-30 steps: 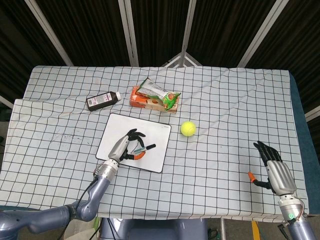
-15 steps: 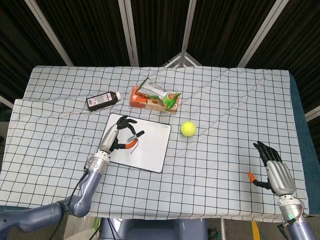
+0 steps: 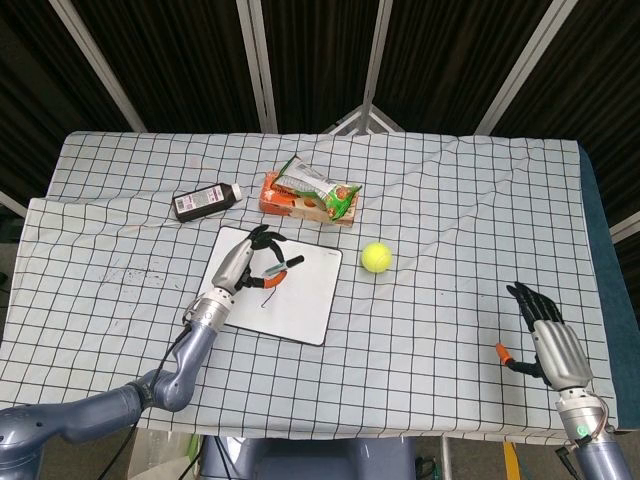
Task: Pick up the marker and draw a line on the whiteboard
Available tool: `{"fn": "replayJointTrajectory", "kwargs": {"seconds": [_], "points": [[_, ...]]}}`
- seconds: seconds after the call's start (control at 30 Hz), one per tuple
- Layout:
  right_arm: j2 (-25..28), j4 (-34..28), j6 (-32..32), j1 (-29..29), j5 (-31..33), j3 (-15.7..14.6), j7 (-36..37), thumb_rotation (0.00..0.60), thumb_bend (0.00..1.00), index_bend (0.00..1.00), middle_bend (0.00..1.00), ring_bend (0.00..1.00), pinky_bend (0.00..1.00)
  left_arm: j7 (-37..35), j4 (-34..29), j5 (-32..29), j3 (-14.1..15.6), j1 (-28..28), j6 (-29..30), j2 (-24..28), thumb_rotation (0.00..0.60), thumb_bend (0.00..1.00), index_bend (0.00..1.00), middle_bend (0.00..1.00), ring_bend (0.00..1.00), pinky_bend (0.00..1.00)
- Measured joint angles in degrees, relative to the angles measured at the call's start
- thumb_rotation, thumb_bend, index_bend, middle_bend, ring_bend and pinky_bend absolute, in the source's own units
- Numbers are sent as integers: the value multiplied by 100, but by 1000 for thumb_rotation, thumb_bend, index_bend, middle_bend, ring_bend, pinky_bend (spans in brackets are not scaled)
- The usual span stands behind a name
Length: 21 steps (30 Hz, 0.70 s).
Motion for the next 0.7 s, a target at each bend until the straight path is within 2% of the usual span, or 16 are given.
{"fn": "replayJointTrajectory", "kwargs": {"seconds": [0.7], "points": [[14, 6, -30, 3, 17, 0, 50, 600, 327, 0, 0, 0, 0, -262, 788, 89, 55, -286, -192, -451, 600, 544, 729, 242, 51, 87]]}}
